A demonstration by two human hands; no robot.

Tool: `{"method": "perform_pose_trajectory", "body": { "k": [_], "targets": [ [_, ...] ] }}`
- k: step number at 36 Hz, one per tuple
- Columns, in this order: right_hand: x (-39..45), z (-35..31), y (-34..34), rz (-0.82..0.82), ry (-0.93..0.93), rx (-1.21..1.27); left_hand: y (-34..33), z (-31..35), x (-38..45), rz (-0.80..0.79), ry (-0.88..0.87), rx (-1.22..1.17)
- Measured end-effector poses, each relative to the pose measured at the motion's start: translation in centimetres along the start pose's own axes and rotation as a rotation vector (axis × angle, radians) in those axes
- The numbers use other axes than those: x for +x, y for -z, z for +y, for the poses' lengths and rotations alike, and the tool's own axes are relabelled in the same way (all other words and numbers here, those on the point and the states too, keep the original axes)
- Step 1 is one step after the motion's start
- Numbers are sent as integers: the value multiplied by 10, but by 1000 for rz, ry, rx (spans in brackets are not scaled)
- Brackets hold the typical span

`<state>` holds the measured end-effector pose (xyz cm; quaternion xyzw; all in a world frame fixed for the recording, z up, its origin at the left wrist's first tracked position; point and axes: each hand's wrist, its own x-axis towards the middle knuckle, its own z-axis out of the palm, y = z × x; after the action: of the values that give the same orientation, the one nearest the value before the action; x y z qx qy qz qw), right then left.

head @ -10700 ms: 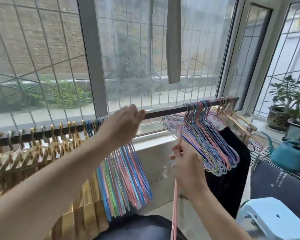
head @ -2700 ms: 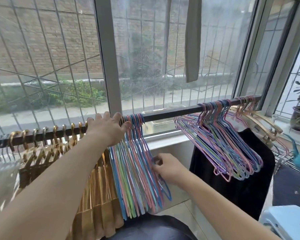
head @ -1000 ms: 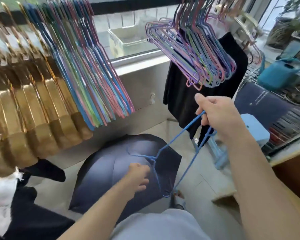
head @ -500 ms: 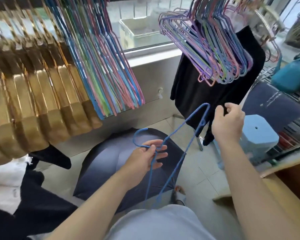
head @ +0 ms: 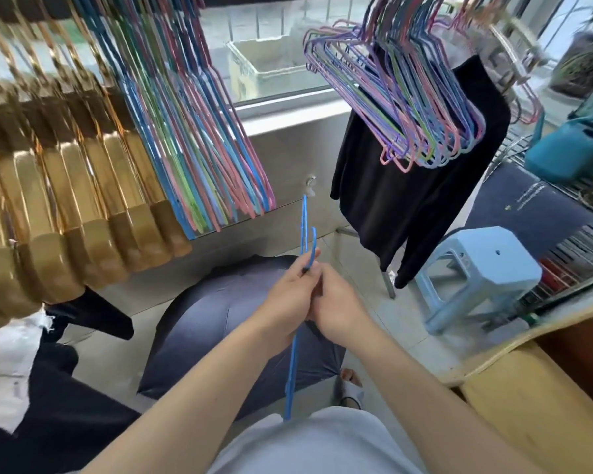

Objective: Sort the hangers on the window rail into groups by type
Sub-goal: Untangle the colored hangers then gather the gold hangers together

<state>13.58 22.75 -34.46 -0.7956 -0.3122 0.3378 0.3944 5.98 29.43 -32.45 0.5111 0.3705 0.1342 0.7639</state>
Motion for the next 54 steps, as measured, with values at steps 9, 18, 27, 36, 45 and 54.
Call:
{"method": "perform_pose_trajectory", "body": {
  "k": [9, 18, 27, 36, 45, 54],
  "targets": [
    [2, -22, 17, 258, 146, -228, -20, 23, -3, -31, -6, 32],
    [15, -39, 40, 416, 190, -251, -28, 52, -4, -131, -94, 260],
    [71, -113, 110, 444, 259, -394, -16, 174, -22, 35, -482, 619],
    [107, -198, 143, 500, 378, -545, 103, 308, 9, 660, -803, 1376],
    [148, -249, 165, 478, 285, -549, 159, 342, -7, 765, -401, 1774],
    [177, -276, 174, 530, 191, -514, 170, 340, 8, 825, -462, 1821]
  ]
}}
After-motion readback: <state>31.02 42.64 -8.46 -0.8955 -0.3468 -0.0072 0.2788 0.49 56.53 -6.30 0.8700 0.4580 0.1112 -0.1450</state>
